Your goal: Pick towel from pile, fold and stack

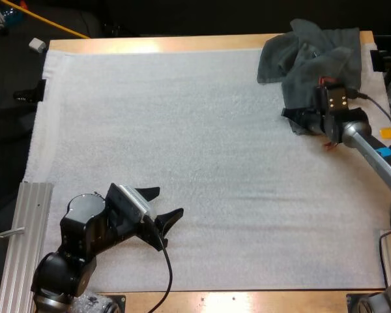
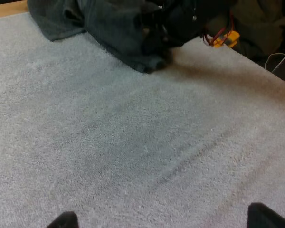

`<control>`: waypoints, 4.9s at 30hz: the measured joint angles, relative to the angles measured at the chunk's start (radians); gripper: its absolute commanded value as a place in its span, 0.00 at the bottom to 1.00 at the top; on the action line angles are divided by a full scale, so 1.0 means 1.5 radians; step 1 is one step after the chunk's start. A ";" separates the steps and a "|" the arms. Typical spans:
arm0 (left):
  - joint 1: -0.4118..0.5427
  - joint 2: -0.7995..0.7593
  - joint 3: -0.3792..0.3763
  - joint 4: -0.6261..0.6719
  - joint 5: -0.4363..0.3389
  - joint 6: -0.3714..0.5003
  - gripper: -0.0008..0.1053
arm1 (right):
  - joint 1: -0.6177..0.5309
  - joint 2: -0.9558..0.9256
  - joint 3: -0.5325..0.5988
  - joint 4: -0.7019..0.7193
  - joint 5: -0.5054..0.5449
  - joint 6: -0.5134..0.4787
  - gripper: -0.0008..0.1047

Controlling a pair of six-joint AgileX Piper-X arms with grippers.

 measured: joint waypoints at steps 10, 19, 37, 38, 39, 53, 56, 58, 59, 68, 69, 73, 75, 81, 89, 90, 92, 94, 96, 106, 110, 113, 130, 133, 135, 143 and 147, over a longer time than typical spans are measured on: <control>0.000 0.000 0.000 0.000 0.000 0.000 0.65 | 0.027 -0.157 0.000 0.034 0.002 -0.094 0.01; 0.000 0.000 -0.002 0.000 0.000 -0.002 0.65 | 0.040 -0.346 -0.003 0.090 -0.013 -0.117 0.01; 0.000 0.005 -0.054 0.015 0.000 -0.005 0.65 | 0.166 -0.503 -0.007 0.273 -0.041 -0.115 0.01; 0.000 0.006 -0.057 0.021 0.000 -0.005 0.65 | 0.187 -0.506 -0.008 0.286 -0.041 -0.112 0.01; 0.000 0.006 -0.058 0.025 0.000 -0.006 0.65 | 0.201 -0.507 -0.008 0.294 -0.041 -0.110 0.01; 0.000 0.009 -0.061 0.060 0.000 -0.009 0.65 | 0.414 -0.530 -0.008 0.339 -0.057 -0.049 0.01; 0.000 0.009 -0.061 0.058 0.000 -0.009 0.65 | 0.431 -0.516 -0.008 0.337 -0.056 -0.037 0.01; 0.000 0.009 -0.061 0.057 0.000 -0.009 0.65 | 0.433 -0.497 -0.008 0.336 -0.055 -0.036 0.01; 0.000 0.009 -0.061 0.056 0.000 -0.009 0.65 | 0.433 -0.477 -0.008 0.330 -0.055 -0.036 0.01; 0.000 0.009 -0.061 0.056 0.000 -0.010 0.65 | 0.433 -0.296 -0.008 0.257 -0.045 -0.052 0.01; 0.000 0.009 -0.061 0.056 0.000 -0.010 0.65 | 0.433 -0.292 -0.008 0.251 -0.044 -0.052 0.01; 0.000 0.009 -0.061 0.056 0.000 -0.010 0.65 | 0.430 -0.266 -0.012 0.182 -0.045 -0.044 0.01; 0.000 0.009 -0.061 0.057 0.000 -0.010 0.65 | 0.425 -0.234 -0.018 0.134 -0.043 -0.037 0.01; 0.000 0.009 -0.061 0.060 0.000 -0.010 0.65 | 0.403 -0.164 -0.060 0.047 -0.022 -0.027 0.08; 0.000 0.009 -0.061 0.060 0.000 -0.010 0.65 | 0.366 -0.153 -0.099 0.041 0.031 -0.020 0.78; 0.000 0.009 -0.061 0.060 0.000 -0.010 0.65 | 0.363 -0.155 -0.101 0.049 0.036 -0.020 0.78; 0.000 0.009 -0.061 0.060 0.000 -0.010 0.65 | 0.360 -0.158 -0.102 0.062 0.042 -0.021 0.55; 0.000 0.009 -0.061 0.060 0.000 -0.010 0.65 | 0.356 -0.171 -0.102 0.109 0.062 -0.026 0.60; 0.000 0.009 -0.061 0.062 0.000 -0.010 0.65 | 0.356 -0.171 -0.102 0.110 0.057 -0.029 0.58; 0.000 0.009 -0.061 0.082 -0.002 -0.010 0.65 | 0.356 -0.190 -0.102 0.295 0.049 -0.061 0.53; 0.000 0.009 -0.063 0.131 -0.027 -0.008 0.65 | 0.356 -0.191 -0.096 0.355 0.047 -0.067 0.52; 0.000 0.009 -0.065 0.176 -0.048 -0.007 0.65 | 0.356 -0.196 -0.075 0.366 0.045 -0.072 0.52; 0.000 0.009 -0.065 0.240 -0.057 -0.006 0.65 | 0.305 -0.206 0.099 0.271 -0.010 -0.048 0.52; 0.000 0.009 -0.065 0.240 -0.057 -0.006 0.65 | 0.284 -0.206 0.126 0.236 -0.042 -0.047 0.52; 0.000 0.009 -0.065 0.240 -0.057 -0.006 0.65 | 0.273 -0.206 0.139 0.214 -0.060 -0.047 0.52; 0.000 0.009 -0.065 0.240 -0.057 -0.006 0.65 | 0.263 -0.171 0.155 0.161 -0.088 -0.027 0.51; 0.000 0.009 -0.065 0.241 -0.057 -0.008 0.65 | 0.264 -0.167 0.155 0.122 -0.096 0.009 0.50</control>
